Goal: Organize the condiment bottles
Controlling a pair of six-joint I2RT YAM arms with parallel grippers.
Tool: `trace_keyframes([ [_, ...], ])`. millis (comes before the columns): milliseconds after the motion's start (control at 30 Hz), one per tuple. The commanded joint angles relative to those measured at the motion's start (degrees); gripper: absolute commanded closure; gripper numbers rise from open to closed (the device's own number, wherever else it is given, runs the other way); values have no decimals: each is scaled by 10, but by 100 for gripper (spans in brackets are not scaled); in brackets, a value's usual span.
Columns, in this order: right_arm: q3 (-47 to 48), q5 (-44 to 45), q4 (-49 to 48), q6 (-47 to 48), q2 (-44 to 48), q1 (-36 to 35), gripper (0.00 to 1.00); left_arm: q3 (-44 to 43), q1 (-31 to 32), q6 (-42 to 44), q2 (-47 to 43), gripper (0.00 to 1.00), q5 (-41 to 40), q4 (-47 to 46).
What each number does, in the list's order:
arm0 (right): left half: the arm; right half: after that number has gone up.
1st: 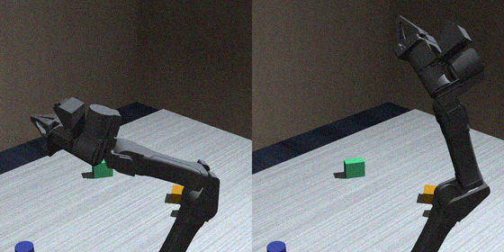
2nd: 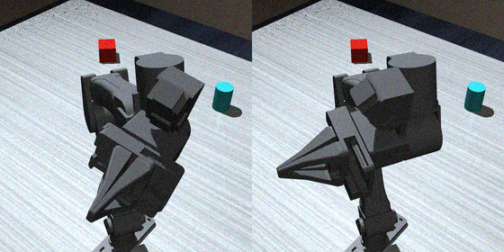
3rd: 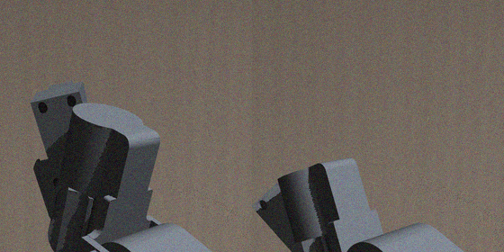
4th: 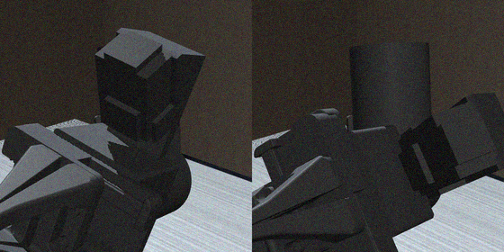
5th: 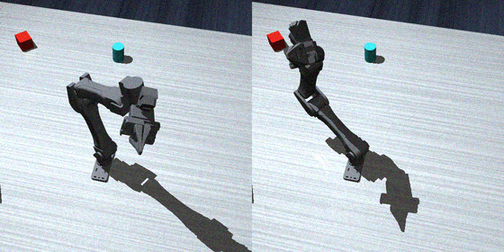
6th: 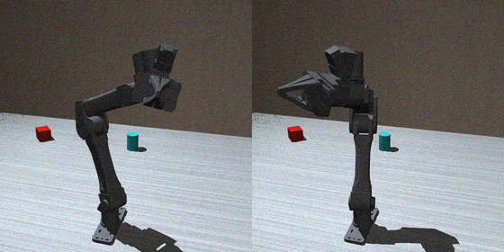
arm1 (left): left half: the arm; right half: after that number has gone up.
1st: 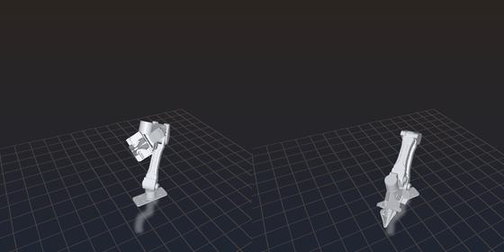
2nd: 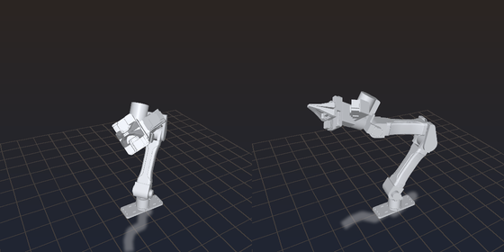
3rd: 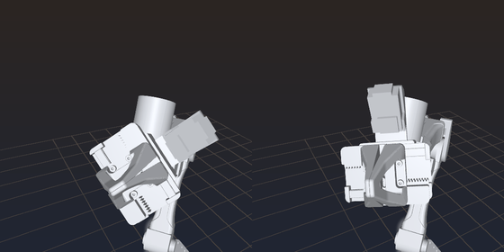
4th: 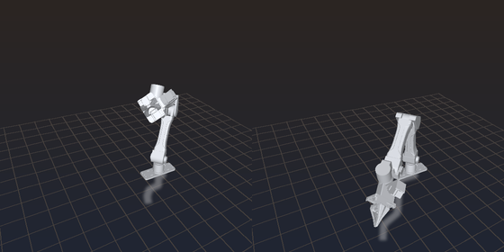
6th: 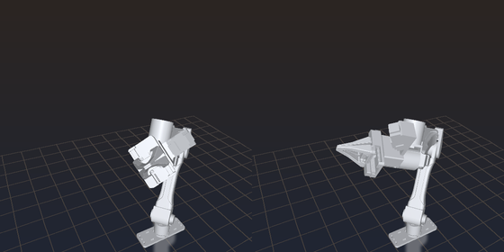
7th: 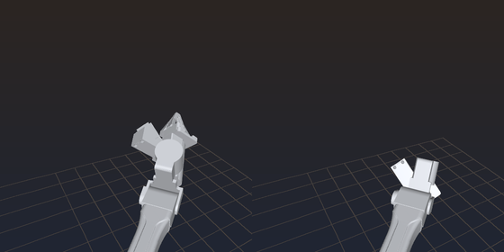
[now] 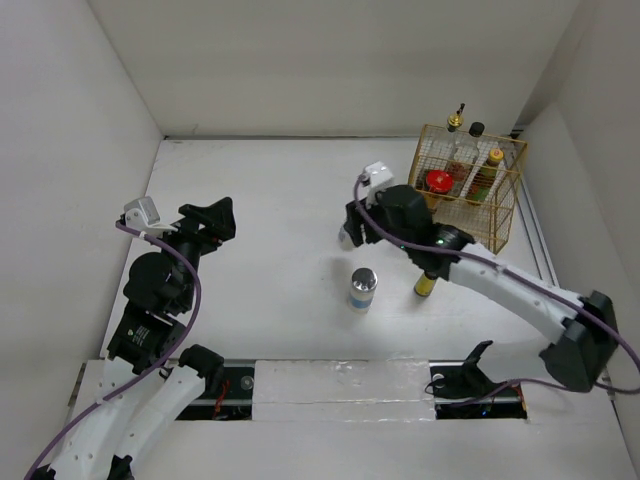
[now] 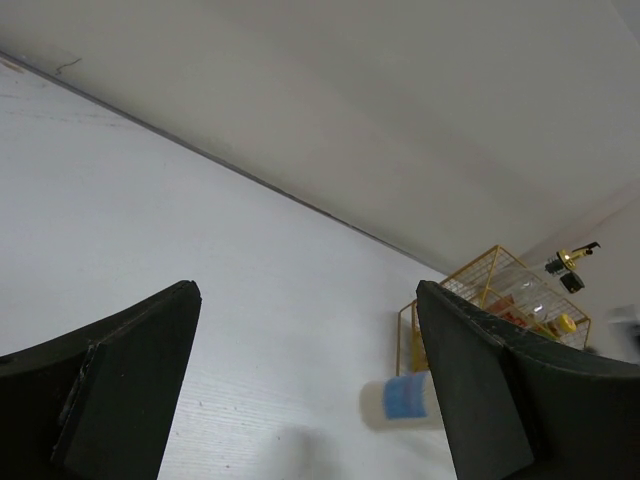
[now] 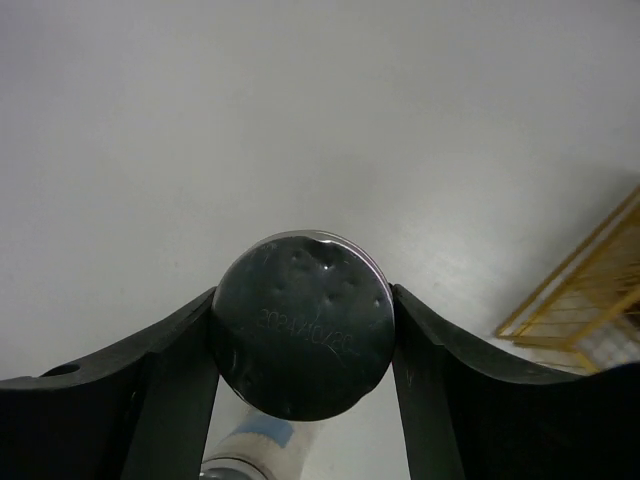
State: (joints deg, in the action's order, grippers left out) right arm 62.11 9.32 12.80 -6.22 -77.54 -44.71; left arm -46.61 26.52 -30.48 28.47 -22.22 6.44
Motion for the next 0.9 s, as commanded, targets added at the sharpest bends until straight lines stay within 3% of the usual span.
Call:
trace_keyframes([
  [0, 31, 81, -123, 1, 129, 52, 51, -2, 0, 8, -2, 15, 7, -26],
  [267, 31, 108, -69, 2, 223, 243, 52, -2, 0, 8, -7, 15, 7, -26],
  [500, 36, -3, -62, -12, 203, 431, 54, -2, 0, 8, -2, 15, 14, -26],
  [667, 57, -67, -74, -17, 144, 477, 54, -2, 0, 8, -2, 15, 14, -26],
  [867, 56, -107, -87, -17, 113, 483, 54, -2, 0, 8, -2, 15, 14, -26],
])
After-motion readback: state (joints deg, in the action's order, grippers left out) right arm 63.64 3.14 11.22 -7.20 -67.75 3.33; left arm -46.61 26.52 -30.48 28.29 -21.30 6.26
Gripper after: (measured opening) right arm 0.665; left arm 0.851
